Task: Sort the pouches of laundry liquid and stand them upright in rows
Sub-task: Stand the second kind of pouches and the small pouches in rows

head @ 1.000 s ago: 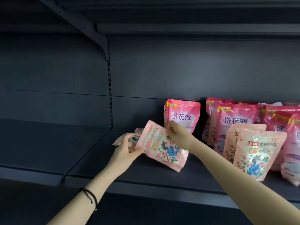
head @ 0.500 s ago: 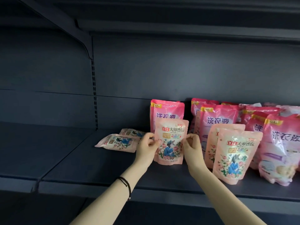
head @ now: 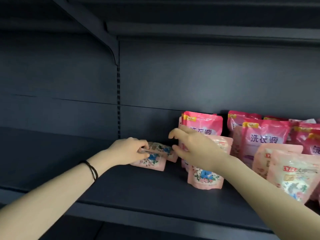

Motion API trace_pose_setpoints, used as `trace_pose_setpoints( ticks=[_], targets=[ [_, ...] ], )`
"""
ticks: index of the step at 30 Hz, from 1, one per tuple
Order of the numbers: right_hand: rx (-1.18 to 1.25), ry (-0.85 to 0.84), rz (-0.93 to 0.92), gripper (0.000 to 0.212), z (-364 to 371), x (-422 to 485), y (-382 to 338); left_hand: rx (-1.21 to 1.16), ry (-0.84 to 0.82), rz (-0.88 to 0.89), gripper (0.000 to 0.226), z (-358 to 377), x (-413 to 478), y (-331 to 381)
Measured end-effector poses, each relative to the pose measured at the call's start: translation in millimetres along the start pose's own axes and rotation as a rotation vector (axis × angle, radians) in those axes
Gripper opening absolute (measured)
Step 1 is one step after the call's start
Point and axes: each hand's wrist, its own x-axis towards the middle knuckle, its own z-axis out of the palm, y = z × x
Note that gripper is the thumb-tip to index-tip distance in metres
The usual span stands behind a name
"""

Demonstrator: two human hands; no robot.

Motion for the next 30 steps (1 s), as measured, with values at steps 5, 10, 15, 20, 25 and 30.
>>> trace_pose_setpoints(
  ticks=[5, 10, 15, 20, 25, 30],
  targets=[
    [-0.079, -0.246, 0.033, 0.031, 49.6, 59.1, -3.3, 0.060, -0.064, -0.006, 0.041, 4.7, 32.2, -55.8],
    [-0.147, -0.432, 0.142, 0.028, 95.8, 103.9, 5.5, -0.094, -0.146, -0.014, 0.056, 34.1, 75.3, -99.6],
    [-0.113, -0.484, 0.222, 0.031, 119.3, 118.9, 18.2, -0.209, -0.295, -0.017, 0.058, 66.5, 101.8, -117.7],
    [-0.032, -0.538, 0.255, 0.029, 132.1, 121.5, 22.5, -0.618, -0.265, -0.045, 0.026, 67.6, 102.8, -118.2],
    [0.169, -0.534, 0.326, 0.025, 141.0, 135.0, 18.7, -0.965, -0.222, -0.026, 0.024, 47.3, 98.9, -112.5],
    [0.329, -0.424, 0.407, 0.020, 140.3, 145.5, 13.9, -1.032, -0.091, -0.042, 0.034, 29.0, 95.0, -105.3]
  ],
)
